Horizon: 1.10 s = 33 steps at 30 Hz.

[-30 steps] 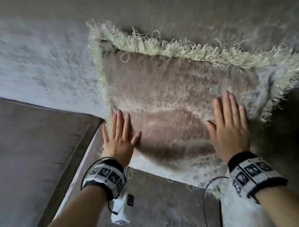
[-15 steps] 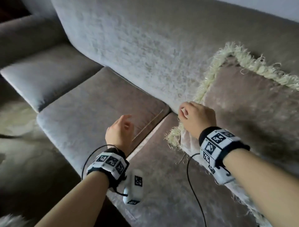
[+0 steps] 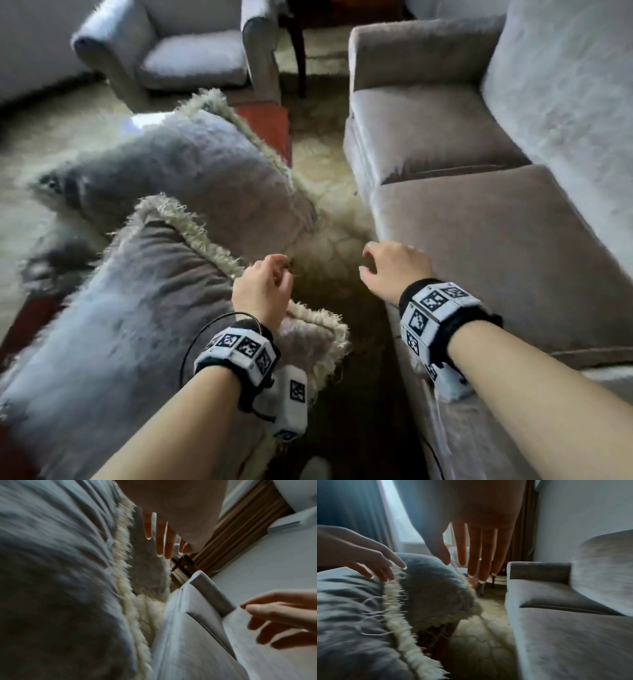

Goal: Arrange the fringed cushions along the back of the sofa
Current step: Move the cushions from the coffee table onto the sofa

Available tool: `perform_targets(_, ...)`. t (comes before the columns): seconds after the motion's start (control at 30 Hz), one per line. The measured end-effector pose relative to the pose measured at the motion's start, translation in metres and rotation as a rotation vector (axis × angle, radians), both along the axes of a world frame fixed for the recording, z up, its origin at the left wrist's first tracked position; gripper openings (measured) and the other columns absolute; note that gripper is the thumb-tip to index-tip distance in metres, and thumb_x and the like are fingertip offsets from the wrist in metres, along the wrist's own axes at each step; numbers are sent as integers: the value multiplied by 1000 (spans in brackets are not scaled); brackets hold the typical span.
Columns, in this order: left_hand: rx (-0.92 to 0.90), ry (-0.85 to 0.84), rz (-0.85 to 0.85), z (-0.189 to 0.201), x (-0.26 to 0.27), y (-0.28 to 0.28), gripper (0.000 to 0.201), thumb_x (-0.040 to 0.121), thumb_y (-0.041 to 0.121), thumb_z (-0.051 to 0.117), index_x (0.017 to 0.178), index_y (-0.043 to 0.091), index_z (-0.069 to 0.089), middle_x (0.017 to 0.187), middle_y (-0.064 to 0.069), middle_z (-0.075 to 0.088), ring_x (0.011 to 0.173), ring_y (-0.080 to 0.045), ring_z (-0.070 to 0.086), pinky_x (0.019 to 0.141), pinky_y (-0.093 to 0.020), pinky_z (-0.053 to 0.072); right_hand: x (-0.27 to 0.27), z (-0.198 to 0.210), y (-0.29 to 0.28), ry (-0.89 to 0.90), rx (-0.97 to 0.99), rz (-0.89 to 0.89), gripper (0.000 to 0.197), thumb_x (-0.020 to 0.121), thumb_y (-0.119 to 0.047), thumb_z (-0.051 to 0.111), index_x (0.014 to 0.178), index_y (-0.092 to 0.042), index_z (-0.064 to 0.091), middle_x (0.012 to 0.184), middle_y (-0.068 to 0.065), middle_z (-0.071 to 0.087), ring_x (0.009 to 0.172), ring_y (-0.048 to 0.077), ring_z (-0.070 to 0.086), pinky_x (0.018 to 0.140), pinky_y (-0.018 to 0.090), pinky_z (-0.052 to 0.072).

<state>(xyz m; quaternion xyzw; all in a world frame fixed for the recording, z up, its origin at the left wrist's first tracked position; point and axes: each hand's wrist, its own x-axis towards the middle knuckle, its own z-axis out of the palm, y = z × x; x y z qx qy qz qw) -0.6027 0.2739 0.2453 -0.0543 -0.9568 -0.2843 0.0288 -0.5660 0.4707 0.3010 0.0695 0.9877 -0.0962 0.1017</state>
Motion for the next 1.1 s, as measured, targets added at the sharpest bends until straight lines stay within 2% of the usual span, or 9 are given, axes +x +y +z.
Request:
perform_targets(0.1,-80,22,139,-14,-5,-83,51,74,39,40,114,15,63,109,-12,65,106,-32,56,88,-40,41,-36,-16,-84,-29,-33,187,45,90,-42,46,131,-24,43,123,4,55,112,27,55,86,38,47)
perform_targets(0.2,-135,45,207,-25,2,-150,62,81,44,28,130,16,52,134,-10,54,126,-27,46,101,-41,35,-55,-39,-158,-78,-101,353,75,84,-55,52,146,-36,14,142,6,32,129,26,38,95,42,44)
perform_targets(0.3,-258,-58,182,-40,18,-204,67,87,51,4,148,25,11,157,1,14,145,-15,10,115,-42,13,-63,-60,-215,-126,-38,472,100,71,-71,54,141,-49,-13,157,5,-11,145,27,-1,110,57,24)
perform_targets(0.4,-297,-263,268,-69,49,-246,65,76,66,-16,136,43,-28,151,4,-30,139,-12,-26,114,-49,-9,-64,-88,-246,-201,76,451,108,64,-77,54,137,-52,-22,154,6,-26,144,31,-15,107,67,16)
perform_targets(0.53,-234,-456,396,-102,89,-277,81,59,84,-13,129,50,-35,143,-3,-46,133,-20,-40,104,-67,-9,-68,-112,-262,-281,133,347,109,64,-72,60,137,-54,-19,154,10,-27,143,34,-16,106,69,17)
perform_targets(0.7,29,-587,631,-114,108,-293,106,48,90,23,129,51,-33,145,-9,-43,136,-28,-35,102,-75,6,-73,-122,-264,-263,89,324,113,60,-70,66,133,-59,-20,155,13,-21,145,35,-1,107,64,24)
perform_targets(0.9,359,-778,863,-126,131,-333,136,46,73,67,132,46,-34,150,-28,-22,141,-41,-16,116,-52,0,-82,-128,-252,-260,-5,360,114,44,-78,61,117,-70,-26,155,18,-8,142,39,14,108,57,30)
perform_targets(1.0,466,-839,893,-137,137,-345,143,38,76,69,126,49,-40,151,-34,0,142,-43,9,116,-51,11,-86,-130,-254,-302,-97,363,116,49,-68,72,119,-70,-20,147,24,11,138,43,22,112,50,28)
perform_targets(1.1,496,-767,913,-140,138,-343,139,50,61,77,134,45,-33,147,-35,18,134,-44,30,112,-49,24,-89,-130,-254,-285,-160,351,117,53,-57,79,124,-65,-14,138,23,21,136,42,25,114,46,25)
